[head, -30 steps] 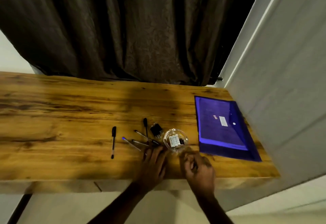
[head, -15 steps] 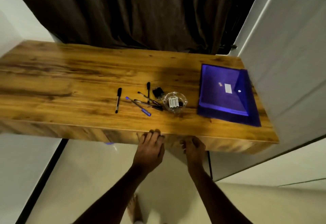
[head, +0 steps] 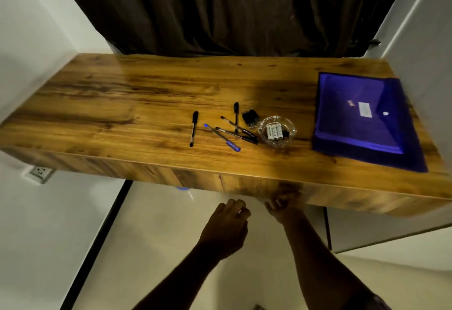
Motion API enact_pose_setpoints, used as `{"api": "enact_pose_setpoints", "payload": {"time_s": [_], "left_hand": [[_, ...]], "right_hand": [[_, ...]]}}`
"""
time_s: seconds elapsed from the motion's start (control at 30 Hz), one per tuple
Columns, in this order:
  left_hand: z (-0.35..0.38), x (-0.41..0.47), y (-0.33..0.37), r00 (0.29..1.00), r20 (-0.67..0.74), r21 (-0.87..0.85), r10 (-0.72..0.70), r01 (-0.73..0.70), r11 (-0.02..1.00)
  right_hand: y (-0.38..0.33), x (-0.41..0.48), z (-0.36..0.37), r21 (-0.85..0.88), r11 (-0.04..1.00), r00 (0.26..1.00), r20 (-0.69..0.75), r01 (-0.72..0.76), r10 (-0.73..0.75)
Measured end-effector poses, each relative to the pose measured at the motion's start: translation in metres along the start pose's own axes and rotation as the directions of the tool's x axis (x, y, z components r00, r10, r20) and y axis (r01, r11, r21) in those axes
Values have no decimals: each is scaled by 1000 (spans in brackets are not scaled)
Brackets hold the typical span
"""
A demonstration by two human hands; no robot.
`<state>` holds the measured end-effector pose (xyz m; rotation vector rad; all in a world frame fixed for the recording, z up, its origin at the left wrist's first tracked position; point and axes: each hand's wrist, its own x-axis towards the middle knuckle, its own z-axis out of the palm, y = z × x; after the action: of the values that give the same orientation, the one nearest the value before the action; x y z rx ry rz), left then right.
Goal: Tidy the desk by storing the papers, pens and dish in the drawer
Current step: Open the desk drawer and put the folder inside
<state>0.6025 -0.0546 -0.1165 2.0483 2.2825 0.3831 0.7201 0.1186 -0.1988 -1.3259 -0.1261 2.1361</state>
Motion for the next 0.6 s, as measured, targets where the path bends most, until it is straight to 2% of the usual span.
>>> {"api": "enact_pose_setpoints", "payload": {"time_s": [0.07,0.2,0.3,0.47,0.6], "left_hand": [[-1,2,-6,1000,-17,39,20,-19,999],[-10,9,-21,996,-56,78,-65,69,995],[-17,10,-29,990,-14,107,-138,139,984],[-19,4,-39,986,87,175,-140,123,977],[-21,11,-45,983,109,172,-149,129,977]], "right_hand": [[3,13,-5,-34,999,1000,12,26,-26],[9,8,-16,100,995,1000,21,16,-18],[10,-5,-22,122,992,998,48,38,-45],[24,-35,-36,21,999,992,120,29,-31],[25,-36,-29,50,998,998,45,49,-52]]}}
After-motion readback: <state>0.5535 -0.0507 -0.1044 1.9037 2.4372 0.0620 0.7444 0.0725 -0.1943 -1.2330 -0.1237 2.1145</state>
